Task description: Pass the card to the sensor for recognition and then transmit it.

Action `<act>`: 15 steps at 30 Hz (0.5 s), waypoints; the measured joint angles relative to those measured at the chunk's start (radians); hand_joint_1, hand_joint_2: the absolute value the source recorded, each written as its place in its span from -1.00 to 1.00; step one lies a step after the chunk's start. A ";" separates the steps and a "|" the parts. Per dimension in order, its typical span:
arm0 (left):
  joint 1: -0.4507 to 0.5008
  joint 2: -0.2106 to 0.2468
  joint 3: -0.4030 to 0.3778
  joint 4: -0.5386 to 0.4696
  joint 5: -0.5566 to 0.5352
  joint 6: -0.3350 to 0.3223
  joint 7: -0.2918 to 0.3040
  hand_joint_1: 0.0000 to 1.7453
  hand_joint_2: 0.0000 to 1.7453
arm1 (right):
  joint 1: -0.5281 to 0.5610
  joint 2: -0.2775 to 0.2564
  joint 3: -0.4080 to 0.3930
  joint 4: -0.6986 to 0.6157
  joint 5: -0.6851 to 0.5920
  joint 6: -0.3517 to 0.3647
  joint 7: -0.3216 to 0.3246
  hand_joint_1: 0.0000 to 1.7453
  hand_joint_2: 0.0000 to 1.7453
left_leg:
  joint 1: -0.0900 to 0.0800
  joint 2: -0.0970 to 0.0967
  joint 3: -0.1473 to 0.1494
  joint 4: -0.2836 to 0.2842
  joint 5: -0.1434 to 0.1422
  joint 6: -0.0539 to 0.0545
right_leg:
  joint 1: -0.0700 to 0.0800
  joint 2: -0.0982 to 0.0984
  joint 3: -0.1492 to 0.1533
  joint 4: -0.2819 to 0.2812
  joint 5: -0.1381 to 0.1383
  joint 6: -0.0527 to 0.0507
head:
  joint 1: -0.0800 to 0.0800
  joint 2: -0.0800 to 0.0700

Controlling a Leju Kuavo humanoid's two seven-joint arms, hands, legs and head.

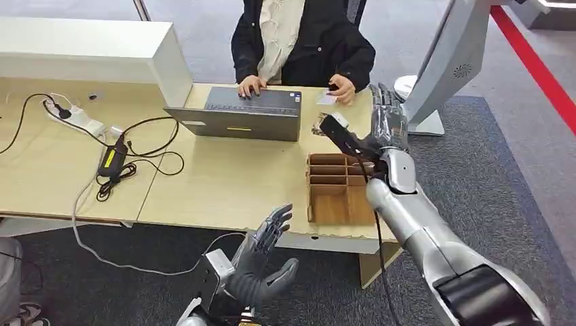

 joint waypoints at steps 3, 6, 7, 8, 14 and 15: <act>0.001 0.000 0.000 0.000 -0.003 0.000 0.001 -1.00 1.00 | 0.016 -0.003 0.000 -0.026 -0.026 0.001 -0.009 -1.00 1.00 | 0.000 0.000 0.000 0.000 0.000 0.000 | 0.000 0.000 0.000 0.000 0.000 0.000 | 0.000 0.000; 0.005 0.000 0.000 0.000 -0.006 0.004 0.010 -1.00 1.00 | 0.047 -0.008 -0.011 -0.086 -0.155 0.006 -0.057 -1.00 1.00 | 0.000 0.000 0.000 0.000 0.000 0.000 | 0.000 0.000 0.000 0.000 0.000 0.000 | 0.000 0.000; 0.006 0.000 0.000 0.000 -0.007 0.005 0.012 -1.00 1.00 | 0.063 -0.009 -0.014 -0.107 -0.189 0.009 -0.074 -1.00 1.00 | 0.000 0.000 0.000 0.000 0.000 0.000 | 0.000 0.000 0.000 0.000 0.000 0.000 | 0.000 0.000; 0.006 0.000 0.000 0.000 -0.010 0.005 0.016 -1.00 1.00 | 0.075 -0.012 -0.018 -0.135 -0.227 0.016 -0.091 -1.00 1.00 | 0.000 0.000 0.000 0.000 0.000 0.000 | 0.000 0.000 0.000 0.000 0.000 0.000 | 0.001 0.000; 0.017 0.000 0.002 0.000 -0.017 0.008 0.021 -1.00 1.00 | 0.207 -0.032 -0.031 -0.354 -0.357 0.068 -0.134 -1.00 1.00 | 0.000 0.000 0.000 0.000 0.000 0.000 | 0.000 0.000 0.000 0.000 0.000 0.000 | 0.000 0.000; 0.018 0.000 0.002 0.000 -0.017 0.010 0.021 -1.00 1.00 | 0.225 -0.037 -0.031 -0.383 -0.357 0.071 -0.137 -1.00 1.00 | 0.000 0.000 0.000 0.000 0.000 0.000 | 0.000 0.000 0.000 0.000 0.000 0.000 | 0.000 0.000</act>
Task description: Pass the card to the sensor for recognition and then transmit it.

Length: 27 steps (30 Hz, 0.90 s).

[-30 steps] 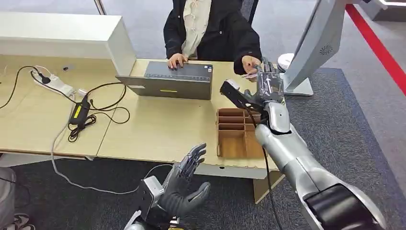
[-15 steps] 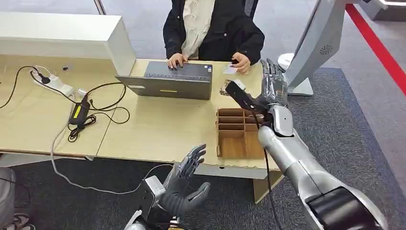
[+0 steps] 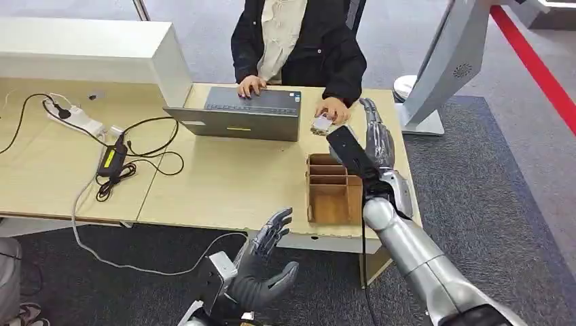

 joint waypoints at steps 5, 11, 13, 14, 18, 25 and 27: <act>0.001 0.000 0.000 0.000 0.009 0.027 0.007 -1.00 1.00 | 0.112 -0.024 0.000 -0.175 0.054 0.031 0.002 -1.00 1.00 | 0.000 0.000 0.000 0.000 0.000 0.000 | 0.000 0.000 0.000 0.000 0.000 0.000 | 0.000 0.000; 0.001 0.001 -0.001 -0.001 0.014 0.047 0.018 -1.00 1.00 | 0.155 -0.047 0.001 -0.265 0.111 0.060 0.023 -1.00 1.00 | 0.000 0.000 0.000 0.000 0.000 0.000 | 0.000 0.000 0.000 0.000 0.000 0.000 | 0.000 0.000; 0.001 0.002 -0.001 -0.002 0.014 0.049 0.019 -1.00 1.00 | 0.155 -0.050 0.001 -0.266 0.125 0.065 0.027 -1.00 1.00 | 0.000 0.000 0.000 0.000 0.000 0.000 | 0.000 0.000 0.000 0.000 0.000 0.000 | 0.000 0.000; 0.001 0.002 -0.001 -0.003 0.014 0.049 0.022 -1.00 1.00 | 0.155 -0.052 0.001 -0.266 0.135 0.066 0.030 -1.00 1.00 | 0.000 0.000 0.000 0.000 0.000 0.000 | 0.000 0.000 0.000 0.000 0.000 0.000 | 0.000 0.000; 0.001 0.002 -0.001 -0.003 0.016 0.049 0.024 -1.00 1.00 | 0.150 -0.059 0.001 -0.258 0.215 0.049 0.056 -1.00 1.00 | 0.000 0.000 0.000 0.000 0.000 0.000 | 0.000 0.000 0.000 0.000 0.000 0.000 | 0.000 0.000; 0.000 0.002 -0.002 -0.009 0.018 0.042 0.024 -1.00 1.00 | 0.128 -0.078 0.007 -0.200 0.448 0.023 0.144 -1.00 1.00 | 0.000 0.000 0.000 0.000 0.000 0.000 | 0.000 0.000 0.000 0.000 0.000 0.000 | 0.000 0.000; 0.000 0.002 -0.002 -0.010 0.018 0.042 0.023 -1.00 1.00 | 0.115 -0.080 0.010 -0.175 0.496 0.022 0.161 -1.00 1.00 | 0.000 0.000 -0.001 0.000 0.000 0.000 | 0.000 0.000 0.000 0.000 0.000 0.000 | 0.000 0.000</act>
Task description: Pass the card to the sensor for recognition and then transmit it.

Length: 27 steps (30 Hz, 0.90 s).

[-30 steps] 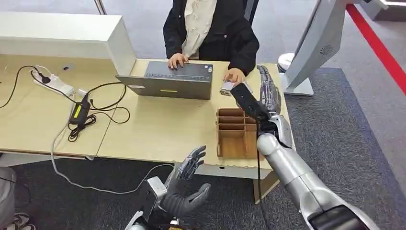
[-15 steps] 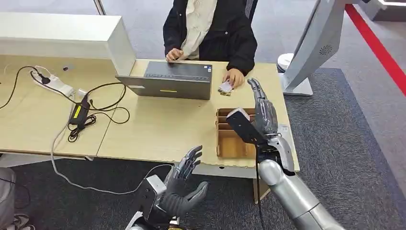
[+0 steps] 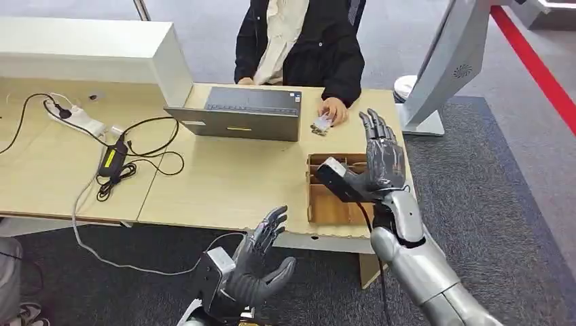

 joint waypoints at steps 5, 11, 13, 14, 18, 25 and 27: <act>0.003 0.000 0.000 -0.002 -0.006 0.007 -0.004 -1.00 1.00 | -0.035 0.002 0.007 0.071 0.066 -0.003 0.014 -1.00 1.00 | 0.000 0.000 0.000 0.000 0.000 0.000 | 0.000 0.000 0.000 0.000 0.000 0.000 | 0.000 0.000; 0.011 0.004 0.000 -0.011 -0.021 0.037 0.000 -1.00 1.00 | -0.069 0.021 0.019 0.158 0.070 -0.018 0.006 -1.00 1.00 | 0.000 0.000 0.000 0.000 0.000 0.000 | 0.000 0.000 0.000 0.000 0.000 0.000 | 0.000 0.000; 0.012 0.006 0.000 -0.012 -0.024 0.040 0.002 -1.00 1.00 | -0.075 0.027 0.021 0.176 0.066 -0.018 0.004 -1.00 1.00 | 0.000 0.000 0.000 0.000 0.000 0.000 | 0.000 0.000 0.000 0.000 0.000 0.000 | 0.000 0.000; 0.014 0.007 0.000 -0.016 -0.024 0.042 0.002 -1.00 1.00 | -0.078 0.031 0.023 0.187 0.065 -0.018 0.003 -1.00 1.00 | 0.000 0.000 0.000 0.000 0.000 0.000 | 0.000 0.000 0.000 0.000 0.000 0.000 | 0.000 0.000; 0.019 0.008 0.000 -0.019 -0.030 0.058 0.002 -1.00 1.00 | -0.088 0.041 0.027 0.219 0.064 -0.017 -0.009 -1.00 1.00 | 0.000 0.000 0.000 0.000 0.000 0.000 | 0.000 0.000 0.000 0.000 0.000 0.000 | 0.000 0.000; 0.025 0.011 0.000 -0.027 -0.039 0.070 0.002 -1.00 1.00 | -0.099 0.051 0.033 0.261 0.058 -0.011 -0.024 -1.00 1.00 | 0.000 0.000 0.000 0.000 0.000 0.000 | 0.000 0.000 0.000 0.000 0.000 0.000 | 0.000 0.000; 0.028 0.011 0.000 -0.029 -0.040 0.073 0.002 -1.00 1.00 | -0.100 0.054 0.036 0.269 0.057 -0.005 -0.027 -1.00 1.00 | 0.000 0.000 0.000 0.000 0.000 0.000 | 0.000 0.000 0.000 0.000 0.000 0.000 | 0.000 0.000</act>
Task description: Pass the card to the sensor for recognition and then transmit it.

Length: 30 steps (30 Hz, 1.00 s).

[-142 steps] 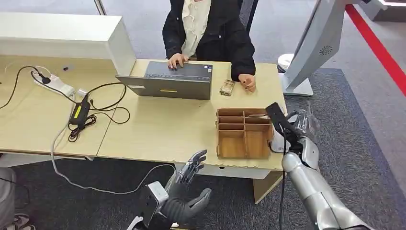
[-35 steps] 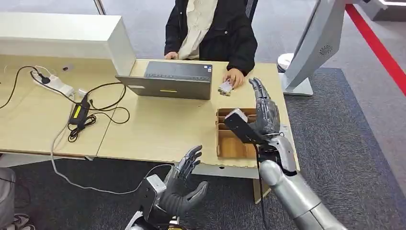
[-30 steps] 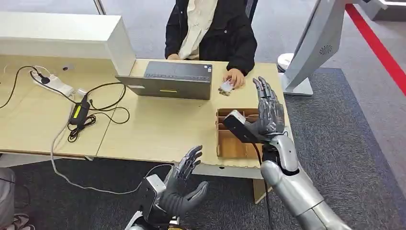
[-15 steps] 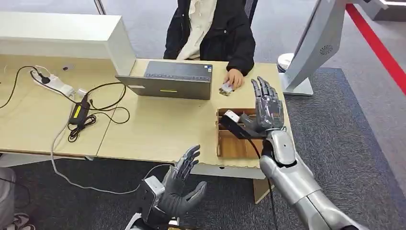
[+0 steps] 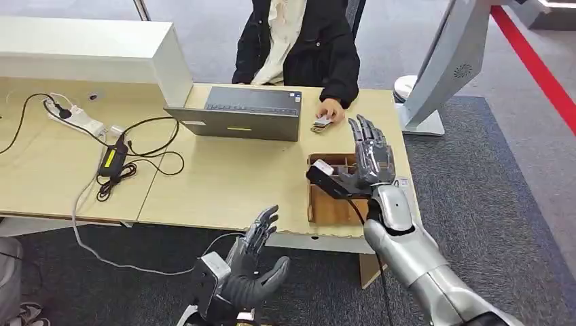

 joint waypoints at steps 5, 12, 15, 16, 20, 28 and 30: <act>0.002 0.003 0.000 -0.006 -0.002 0.004 0.000 -1.00 1.00 | -0.001 0.001 0.008 0.017 0.003 0.006 -0.009 -1.00 1.00 | 0.000 0.000 0.000 0.000 0.000 0.000 | 0.000 0.000 0.000 0.000 0.000 0.000 | 0.000 0.000; 0.002 0.005 0.000 -0.006 0.003 0.011 0.000 -1.00 1.00 | -0.005 -0.001 0.013 0.040 0.026 0.006 -0.009 -1.00 1.00 | 0.000 0.000 0.000 0.000 0.000 0.000 | 0.000 0.000 0.000 0.000 0.000 0.000 | 0.000 0.000; 0.002 0.005 0.000 -0.006 0.005 0.013 -0.003 -1.00 1.00 | -0.007 -0.003 0.014 0.050 0.025 0.006 -0.007 -1.00 1.00 | 0.000 0.000 0.000 0.000 0.000 0.000 | 0.000 0.000 0.000 0.000 0.000 0.000 | 0.000 0.000; 0.002 0.005 0.000 -0.006 0.005 0.015 -0.005 -1.00 1.00 | -0.007 -0.005 0.014 0.053 0.025 0.006 -0.007 -1.00 1.00 | 0.000 0.000 0.000 0.000 0.000 0.000 | 0.000 0.000 0.000 0.000 0.000 0.000 | 0.000 0.000; 0.002 0.005 0.000 -0.006 0.004 0.021 -0.010 -1.00 1.00 | -0.008 -0.008 0.014 0.059 0.029 0.006 0.001 -1.00 1.00 | 0.000 0.000 0.000 0.000 0.000 0.000 | 0.000 0.000 0.000 0.000 0.000 0.000 | 0.000 0.000; 0.004 0.006 0.000 -0.006 0.000 0.040 -0.001 -1.00 1.00 | -0.009 -0.015 0.013 0.071 0.064 -0.012 0.046 -1.00 1.00 | 0.000 0.000 0.000 0.000 0.000 0.000 | 0.000 0.000 0.000 0.000 0.000 0.000 | 0.000 0.000; 0.005 0.008 0.000 -0.006 0.000 0.043 0.003 -1.00 1.00 | -0.009 -0.018 0.012 0.074 0.070 -0.012 0.056 -1.00 1.00 | 0.000 0.000 0.000 0.000 0.000 0.000 | 0.000 0.000 0.000 0.000 0.000 0.000 | 0.000 0.000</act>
